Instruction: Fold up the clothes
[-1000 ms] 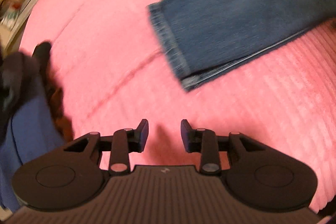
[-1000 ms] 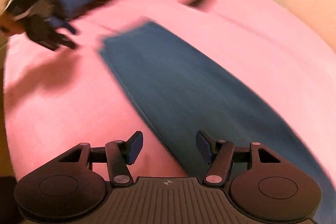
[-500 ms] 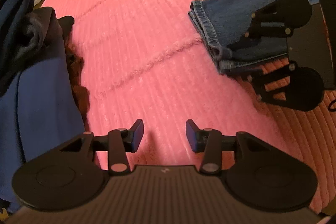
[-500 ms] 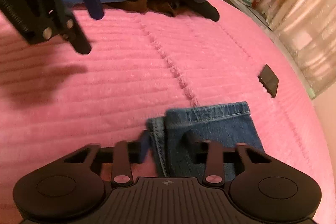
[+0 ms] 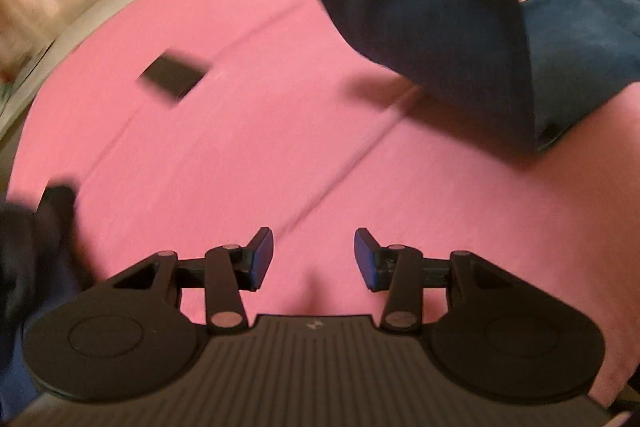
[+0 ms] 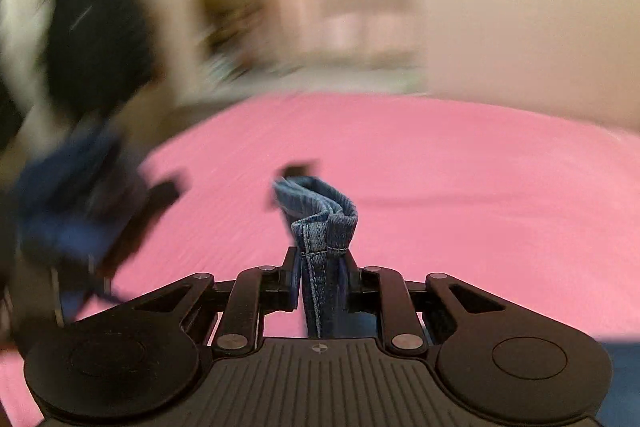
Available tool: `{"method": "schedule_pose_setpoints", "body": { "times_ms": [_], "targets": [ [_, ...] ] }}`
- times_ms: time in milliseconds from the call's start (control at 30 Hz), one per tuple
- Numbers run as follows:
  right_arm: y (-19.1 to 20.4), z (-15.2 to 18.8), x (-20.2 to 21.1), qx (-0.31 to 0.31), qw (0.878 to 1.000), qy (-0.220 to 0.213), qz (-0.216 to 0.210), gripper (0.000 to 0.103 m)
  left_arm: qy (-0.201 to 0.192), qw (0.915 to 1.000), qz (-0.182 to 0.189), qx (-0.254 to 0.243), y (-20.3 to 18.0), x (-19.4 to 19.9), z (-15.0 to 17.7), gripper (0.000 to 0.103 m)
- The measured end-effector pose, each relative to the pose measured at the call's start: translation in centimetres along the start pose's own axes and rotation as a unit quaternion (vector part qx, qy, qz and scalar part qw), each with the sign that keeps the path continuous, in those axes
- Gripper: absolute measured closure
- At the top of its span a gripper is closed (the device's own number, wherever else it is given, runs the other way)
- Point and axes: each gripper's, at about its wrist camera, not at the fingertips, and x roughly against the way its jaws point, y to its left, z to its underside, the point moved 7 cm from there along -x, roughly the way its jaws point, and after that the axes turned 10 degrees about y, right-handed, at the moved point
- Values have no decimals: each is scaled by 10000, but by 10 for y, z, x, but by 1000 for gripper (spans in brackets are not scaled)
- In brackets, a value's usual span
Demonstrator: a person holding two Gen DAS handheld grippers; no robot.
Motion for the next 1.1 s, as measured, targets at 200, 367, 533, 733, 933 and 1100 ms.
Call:
{"method": "schedule_pose_setpoints", "body": {
  "times_ms": [200, 367, 533, 733, 933, 1100],
  "targets": [
    [-201, 33, 105, -2456, 9636, -502, 931, 86, -490, 9931, 423, -978, -93, 6, -95, 57],
    [-336, 150, 85, -4398, 8912, 90, 1106, 86, -571, 9842, 712, -1515, -178, -2, -142, 57],
    [-361, 167, 85, -4500, 8905, 211, 632, 86, -535, 9768, 867, -1885, -228, -5, -164, 55],
    [-369, 174, 77, -4488, 8900, 551, 584, 85, -127, 9858, 943, -1383, -219, -29, -190, 54],
    [-371, 180, 108, -4398, 8899, 640, 1027, 49, 260, 9926, 1178, 137, -176, -58, -203, 52],
    [-352, 171, 132, -3902, 9124, 665, 1038, 49, 432, 9812, 1427, 1228, -144, -95, -201, 52]
  ]
}}
